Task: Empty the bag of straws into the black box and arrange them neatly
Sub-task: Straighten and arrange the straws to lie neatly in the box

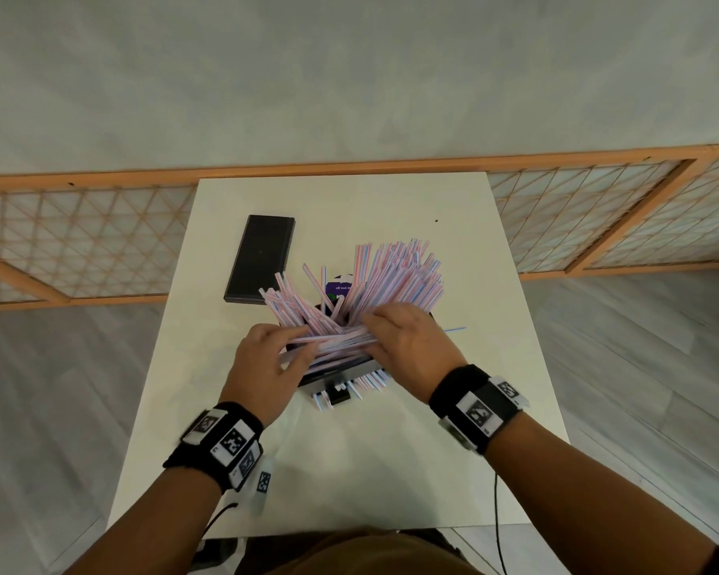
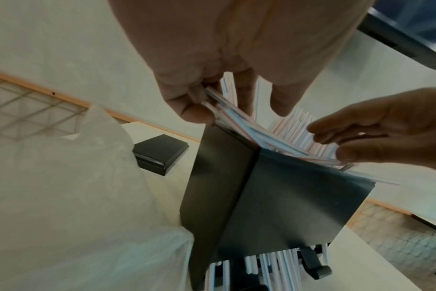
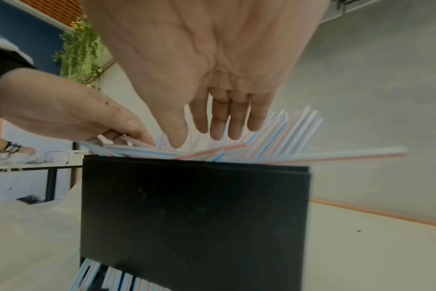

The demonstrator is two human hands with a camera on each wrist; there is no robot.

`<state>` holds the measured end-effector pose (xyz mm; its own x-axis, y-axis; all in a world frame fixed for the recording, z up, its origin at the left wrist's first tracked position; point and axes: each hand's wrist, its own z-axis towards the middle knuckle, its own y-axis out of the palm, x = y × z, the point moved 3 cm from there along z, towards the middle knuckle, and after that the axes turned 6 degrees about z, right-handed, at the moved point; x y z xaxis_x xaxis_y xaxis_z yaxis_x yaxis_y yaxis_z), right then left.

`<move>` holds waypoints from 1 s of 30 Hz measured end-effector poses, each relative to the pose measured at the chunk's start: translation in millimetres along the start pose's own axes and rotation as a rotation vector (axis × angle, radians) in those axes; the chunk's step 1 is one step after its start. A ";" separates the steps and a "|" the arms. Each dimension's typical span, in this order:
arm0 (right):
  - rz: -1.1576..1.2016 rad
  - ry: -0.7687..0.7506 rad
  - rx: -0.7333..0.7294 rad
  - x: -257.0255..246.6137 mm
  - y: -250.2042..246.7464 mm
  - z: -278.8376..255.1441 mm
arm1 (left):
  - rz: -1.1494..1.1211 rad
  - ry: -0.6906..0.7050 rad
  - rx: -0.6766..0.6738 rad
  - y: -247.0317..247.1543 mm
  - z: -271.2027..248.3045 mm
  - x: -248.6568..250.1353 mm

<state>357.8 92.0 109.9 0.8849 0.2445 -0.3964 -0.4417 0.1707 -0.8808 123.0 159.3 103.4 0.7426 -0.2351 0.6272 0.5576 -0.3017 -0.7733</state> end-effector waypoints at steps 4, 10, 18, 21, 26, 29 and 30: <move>-0.010 0.311 0.170 24.1 -32.3 -38.4 | -0.075 -0.080 0.014 -7.7 -5.4 -4.5; 0.101 0.726 0.071 62.3 -31.2 -61.1 | 0.003 -0.111 -0.060 -8.2 -11.0 -3.8; 0.051 0.539 -0.021 40.0 -14.5 -18.4 | 0.130 0.150 -0.065 -4.4 -5.5 13.1; 0.072 0.464 -0.092 26.6 -5.9 -7.7 | 0.067 0.145 -0.111 0.8 -2.2 9.7; 0.104 0.467 0.047 16.0 -14.6 -4.7 | 0.105 0.129 -0.119 2.0 -7.2 9.9; 0.123 0.271 0.100 -0.8 -17.9 -2.9 | 0.180 0.183 -0.103 2.4 -11.0 14.0; 0.134 0.204 0.040 -5.9 -14.7 -0.3 | 0.231 0.212 -0.112 5.2 -11.6 14.6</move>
<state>359.1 87.7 125.1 0.8279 0.0706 -0.5565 -0.5589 0.1887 -0.8075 132.4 143.6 109.6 0.7441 -0.4930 0.4508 0.3306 -0.3146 -0.8898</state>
